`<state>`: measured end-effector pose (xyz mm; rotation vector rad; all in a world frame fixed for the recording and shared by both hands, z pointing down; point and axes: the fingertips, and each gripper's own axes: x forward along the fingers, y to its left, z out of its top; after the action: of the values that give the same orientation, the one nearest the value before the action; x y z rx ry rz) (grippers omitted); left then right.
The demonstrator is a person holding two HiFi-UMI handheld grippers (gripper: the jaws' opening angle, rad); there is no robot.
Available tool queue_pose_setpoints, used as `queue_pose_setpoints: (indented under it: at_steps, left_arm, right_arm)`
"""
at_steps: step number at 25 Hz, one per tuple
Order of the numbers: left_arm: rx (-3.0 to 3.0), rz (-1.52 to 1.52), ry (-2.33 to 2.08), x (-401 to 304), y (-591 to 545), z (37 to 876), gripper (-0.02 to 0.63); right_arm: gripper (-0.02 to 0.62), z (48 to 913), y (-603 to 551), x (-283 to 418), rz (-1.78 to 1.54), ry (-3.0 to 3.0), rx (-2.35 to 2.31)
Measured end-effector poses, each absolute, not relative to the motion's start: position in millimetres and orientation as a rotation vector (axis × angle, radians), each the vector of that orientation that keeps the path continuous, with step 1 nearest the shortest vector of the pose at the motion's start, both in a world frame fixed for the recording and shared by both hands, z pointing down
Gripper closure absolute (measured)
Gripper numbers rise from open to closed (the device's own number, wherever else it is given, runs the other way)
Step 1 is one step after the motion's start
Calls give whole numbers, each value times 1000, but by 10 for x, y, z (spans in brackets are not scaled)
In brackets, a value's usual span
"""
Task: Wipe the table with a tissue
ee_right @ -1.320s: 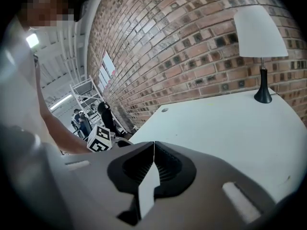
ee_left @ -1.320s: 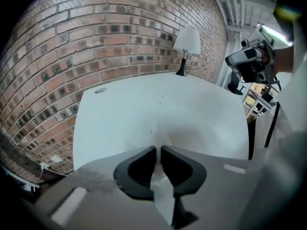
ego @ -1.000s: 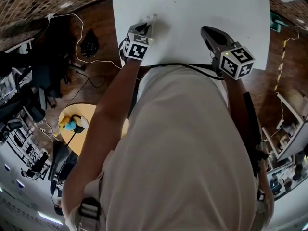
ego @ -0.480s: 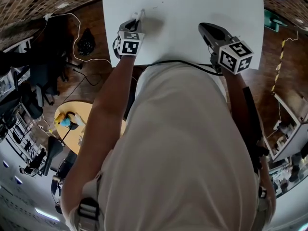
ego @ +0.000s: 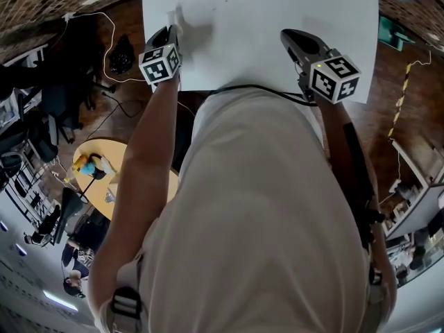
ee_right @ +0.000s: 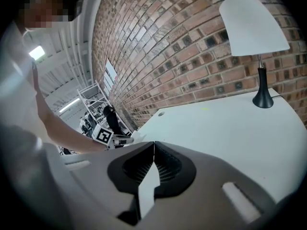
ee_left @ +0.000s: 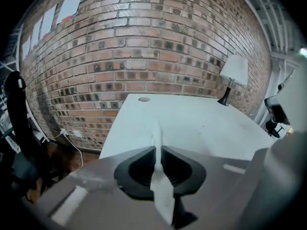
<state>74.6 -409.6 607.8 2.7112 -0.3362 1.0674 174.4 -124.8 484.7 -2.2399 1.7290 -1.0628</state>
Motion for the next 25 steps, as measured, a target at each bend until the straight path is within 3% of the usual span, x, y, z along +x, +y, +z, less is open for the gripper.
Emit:
queue_pose_setpoints:
  at_steps: [25]
  left_arm:
    - [2700,1245,-265,1516,-3372,6287,571]
  right_arm:
    - [586,4760,-805,1920,-1022,1586,-2254]
